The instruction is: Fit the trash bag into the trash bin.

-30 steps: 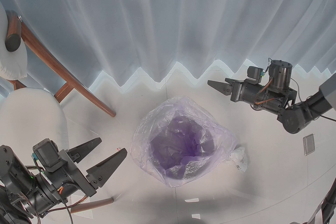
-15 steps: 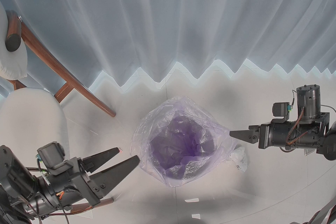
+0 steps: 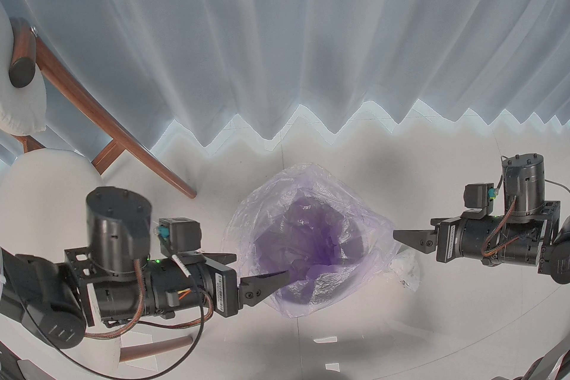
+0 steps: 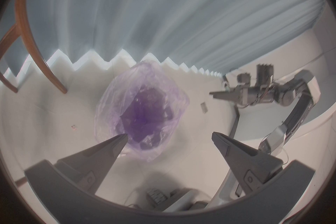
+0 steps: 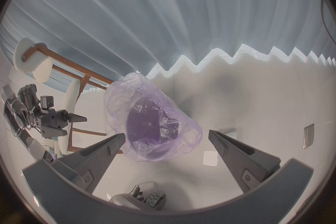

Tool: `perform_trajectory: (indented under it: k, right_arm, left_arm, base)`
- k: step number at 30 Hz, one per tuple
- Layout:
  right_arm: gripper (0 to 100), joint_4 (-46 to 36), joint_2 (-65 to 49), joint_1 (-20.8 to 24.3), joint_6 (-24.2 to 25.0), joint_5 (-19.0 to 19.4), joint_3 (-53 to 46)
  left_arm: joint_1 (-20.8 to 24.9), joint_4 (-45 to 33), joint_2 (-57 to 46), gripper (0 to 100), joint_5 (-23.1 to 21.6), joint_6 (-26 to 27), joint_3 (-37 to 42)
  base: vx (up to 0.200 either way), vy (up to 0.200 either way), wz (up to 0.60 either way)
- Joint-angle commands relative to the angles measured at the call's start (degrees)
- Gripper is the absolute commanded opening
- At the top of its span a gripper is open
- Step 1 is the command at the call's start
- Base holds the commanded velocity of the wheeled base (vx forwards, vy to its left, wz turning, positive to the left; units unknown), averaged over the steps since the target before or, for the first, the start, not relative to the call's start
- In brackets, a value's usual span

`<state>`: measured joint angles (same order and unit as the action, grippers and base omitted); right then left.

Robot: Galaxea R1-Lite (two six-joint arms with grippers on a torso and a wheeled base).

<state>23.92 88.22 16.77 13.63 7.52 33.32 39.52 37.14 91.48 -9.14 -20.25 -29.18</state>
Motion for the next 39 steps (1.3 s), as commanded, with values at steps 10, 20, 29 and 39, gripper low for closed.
perform_trajectory:
  k: [10,20,29,39]
  right_arm:
    - [100,5.2,1.2,1.3,-0.3,-4.0,-4.6]
    - [100,5.2,1.6,1.3,-0.4,-4.6,-4.2]
    - [100,5.2,1.6,1.4,-0.5,-4.6,-4.2]
    - [100,6.2,1.2,2.2,-0.4,-4.6,-4.2]
  left_arm:
    - [1.0,-16.8,10.7,100,-3.3,6.4,-20.2]
    - [1.3,-16.5,15.7,100,-1.7,7.2,-20.1]
    - [-2.6,-16.4,18.4,100,4.0,10.0,-22.3]
    - [-5.6,-14.5,23.9,100,4.1,10.8,-23.6]
  base:
    - [0.0,0.0,0.0]
    - [0.0,0.0,0.0]
    - [0.0,0.0,0.0]
    - [0.0,0.0,0.0]
